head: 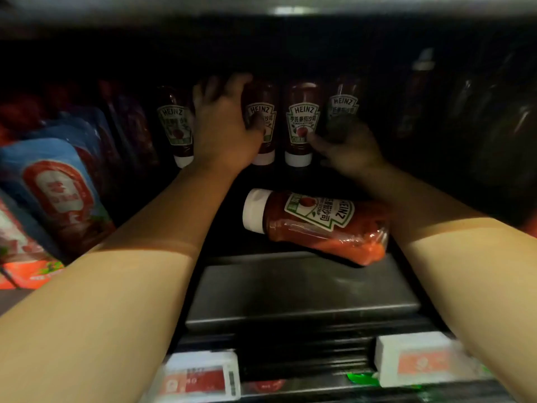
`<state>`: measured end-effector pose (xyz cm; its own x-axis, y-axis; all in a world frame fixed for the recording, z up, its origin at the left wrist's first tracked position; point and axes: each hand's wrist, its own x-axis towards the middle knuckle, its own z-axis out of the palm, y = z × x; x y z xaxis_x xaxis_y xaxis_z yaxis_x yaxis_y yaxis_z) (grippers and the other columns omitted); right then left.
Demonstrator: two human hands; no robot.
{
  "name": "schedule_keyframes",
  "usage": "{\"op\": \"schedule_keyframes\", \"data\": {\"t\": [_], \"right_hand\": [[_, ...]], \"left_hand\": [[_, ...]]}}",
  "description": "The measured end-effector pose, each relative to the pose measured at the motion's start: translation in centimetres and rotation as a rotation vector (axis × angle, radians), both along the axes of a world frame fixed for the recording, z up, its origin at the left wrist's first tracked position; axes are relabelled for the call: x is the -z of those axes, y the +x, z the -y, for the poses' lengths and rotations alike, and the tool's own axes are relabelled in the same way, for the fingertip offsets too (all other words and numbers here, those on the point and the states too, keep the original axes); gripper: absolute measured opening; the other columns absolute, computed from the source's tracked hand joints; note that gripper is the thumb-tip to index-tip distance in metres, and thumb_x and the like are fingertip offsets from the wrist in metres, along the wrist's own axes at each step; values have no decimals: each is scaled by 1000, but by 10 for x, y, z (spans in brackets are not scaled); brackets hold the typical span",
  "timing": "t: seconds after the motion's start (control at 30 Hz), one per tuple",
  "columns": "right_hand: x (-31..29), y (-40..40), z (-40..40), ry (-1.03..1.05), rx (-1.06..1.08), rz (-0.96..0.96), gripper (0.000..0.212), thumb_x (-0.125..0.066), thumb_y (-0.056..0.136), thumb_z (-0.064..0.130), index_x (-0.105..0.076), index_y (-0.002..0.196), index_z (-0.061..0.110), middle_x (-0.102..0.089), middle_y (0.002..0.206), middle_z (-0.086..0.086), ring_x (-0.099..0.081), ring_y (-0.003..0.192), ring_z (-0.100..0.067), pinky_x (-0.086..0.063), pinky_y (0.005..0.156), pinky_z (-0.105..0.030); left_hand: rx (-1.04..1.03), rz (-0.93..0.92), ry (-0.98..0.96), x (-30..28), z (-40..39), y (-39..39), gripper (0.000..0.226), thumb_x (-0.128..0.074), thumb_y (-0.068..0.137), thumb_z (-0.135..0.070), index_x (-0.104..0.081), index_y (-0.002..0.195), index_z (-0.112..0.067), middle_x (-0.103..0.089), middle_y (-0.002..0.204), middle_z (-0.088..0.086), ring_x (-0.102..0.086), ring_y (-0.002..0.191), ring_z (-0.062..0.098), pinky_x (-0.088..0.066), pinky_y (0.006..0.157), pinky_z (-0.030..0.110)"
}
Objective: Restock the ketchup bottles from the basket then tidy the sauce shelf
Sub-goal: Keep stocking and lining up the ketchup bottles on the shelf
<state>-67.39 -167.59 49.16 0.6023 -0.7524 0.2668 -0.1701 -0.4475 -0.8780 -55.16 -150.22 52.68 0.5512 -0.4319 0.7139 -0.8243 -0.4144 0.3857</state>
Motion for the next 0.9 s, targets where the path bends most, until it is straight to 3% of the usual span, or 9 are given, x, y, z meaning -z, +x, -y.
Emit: {"op": "schedule_keyframes", "data": {"t": [0.07,0.13,0.23,0.33,0.5,0.57,0.63,0.77,0.9], "right_hand": [[-12,-13,-11,197,26,86,46,-75,90,34,-60,128,13,-67,123,-7,-66,109,-22,-62,82,-42],[-24,-28,-22,359,-28,56,34,-71,92,38,-64,120,20,-68,115,-3,-65,105,-19,-61,82,-40],[-40,-47,-38,376,-160,-122,17,-62,96,46,-61,98,28,-61,90,5,-59,84,-12,-58,81,-35],[-49,-75,-53,280,-164,-231,20,-61,96,48,-62,103,30,-65,99,4,-61,92,-15,-56,80,-34],[-50,-133,-87,114,-304,-330,37,-71,76,68,-69,103,42,-72,107,12,-68,104,-12,-59,84,-39],[-50,-151,-97,28,-346,-376,55,-73,59,77,-69,104,45,-71,109,14,-67,105,-10,-61,83,-38],[-46,-159,-102,-122,-350,-440,67,-72,52,82,-63,109,49,-67,116,16,-65,106,-10,-58,88,-34],[-31,-158,-102,-446,-305,-590,86,-83,59,68,-46,134,47,-52,134,14,-51,118,-9,-38,92,-23],[-19,-154,-91,-378,-283,-467,79,-90,60,52,-53,130,47,-58,133,12,-57,117,-10,-45,95,-24]], "left_hand": [[150,-94,-80,-6,-11,-14,34,-59,93,-34,-61,126,-27,-66,118,-6,-54,109,-5,-43,93,16],[325,-215,-65,-6,-23,-36,20,-54,96,-38,-66,109,-29,-67,93,-20,-56,84,-19,-40,77,5],[526,-401,32,0,-40,-63,25,-52,93,-48,-69,102,-33,-71,98,-16,-64,96,-5,-48,91,22],[642,-498,163,3,-57,-76,25,-54,91,-50,-68,109,-40,-70,112,-16,-63,108,2,-48,100,30],[663,-460,437,2,-87,-89,43,-49,76,-77,-60,112,-57,-61,110,-42,-57,104,-15,-38,85,3],[628,-325,523,6,-91,-88,61,-50,76,-76,-51,132,-53,-53,135,-28,-51,122,-1,-34,97,9],[584,-237,609,8,-91,-86,65,-57,83,-61,-41,144,-47,-42,153,-12,-43,136,12,-28,106,17],[548,-199,784,12,-85,-78,77,-64,83,-63,-25,149,-51,-31,161,-13,-34,143,12,-27,113,27],[547,-141,749,21,-76,-74,78,-69,85,-57,-26,149,-44,-37,156,-8,-39,136,11,-26,102,21]]}}
